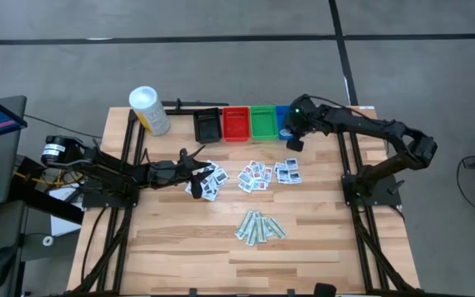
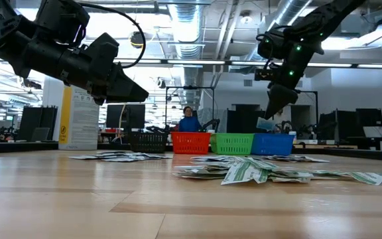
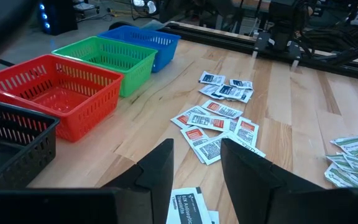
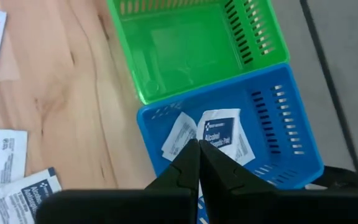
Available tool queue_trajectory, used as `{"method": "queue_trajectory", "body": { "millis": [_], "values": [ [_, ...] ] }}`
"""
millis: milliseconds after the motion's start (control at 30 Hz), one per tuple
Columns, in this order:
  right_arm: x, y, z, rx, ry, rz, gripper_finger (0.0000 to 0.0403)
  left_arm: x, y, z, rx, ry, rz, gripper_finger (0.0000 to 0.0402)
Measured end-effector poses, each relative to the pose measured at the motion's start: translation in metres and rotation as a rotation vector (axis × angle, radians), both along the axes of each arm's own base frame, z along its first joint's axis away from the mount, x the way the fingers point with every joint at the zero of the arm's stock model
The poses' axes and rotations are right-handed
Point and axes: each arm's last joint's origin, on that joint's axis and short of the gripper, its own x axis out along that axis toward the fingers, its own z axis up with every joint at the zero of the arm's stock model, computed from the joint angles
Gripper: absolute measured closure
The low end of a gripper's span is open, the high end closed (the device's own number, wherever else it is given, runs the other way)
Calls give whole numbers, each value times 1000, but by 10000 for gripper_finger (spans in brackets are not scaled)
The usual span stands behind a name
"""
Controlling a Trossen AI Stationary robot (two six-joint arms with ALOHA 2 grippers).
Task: Pick & Place First Aid Supplies
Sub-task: Put the blue alcohol pad into the blue bin
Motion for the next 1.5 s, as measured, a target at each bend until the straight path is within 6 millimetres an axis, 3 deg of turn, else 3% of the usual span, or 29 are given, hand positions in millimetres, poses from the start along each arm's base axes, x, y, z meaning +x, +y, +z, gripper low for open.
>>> {"method": "queue_trajectory", "body": {
  "millis": [533,867,1033,1200,1500],
  "values": [
    [-5,0,-17,-10,-31,-32,400,0,0,0,0,0,0,268],
    [-5,-1,-17,9,-50,-72,342,0,0,0,0,0,0,268],
    [-4,3,-17,69,-90,-89,333,0,0,0,0,0,0,268],
    [10,25,-20,234,-173,55,333,0,0,0,0,0,0,268],
    [17,81,-48,281,-59,174,333,0,0,0,0,-1,0,268]
  ]
}}
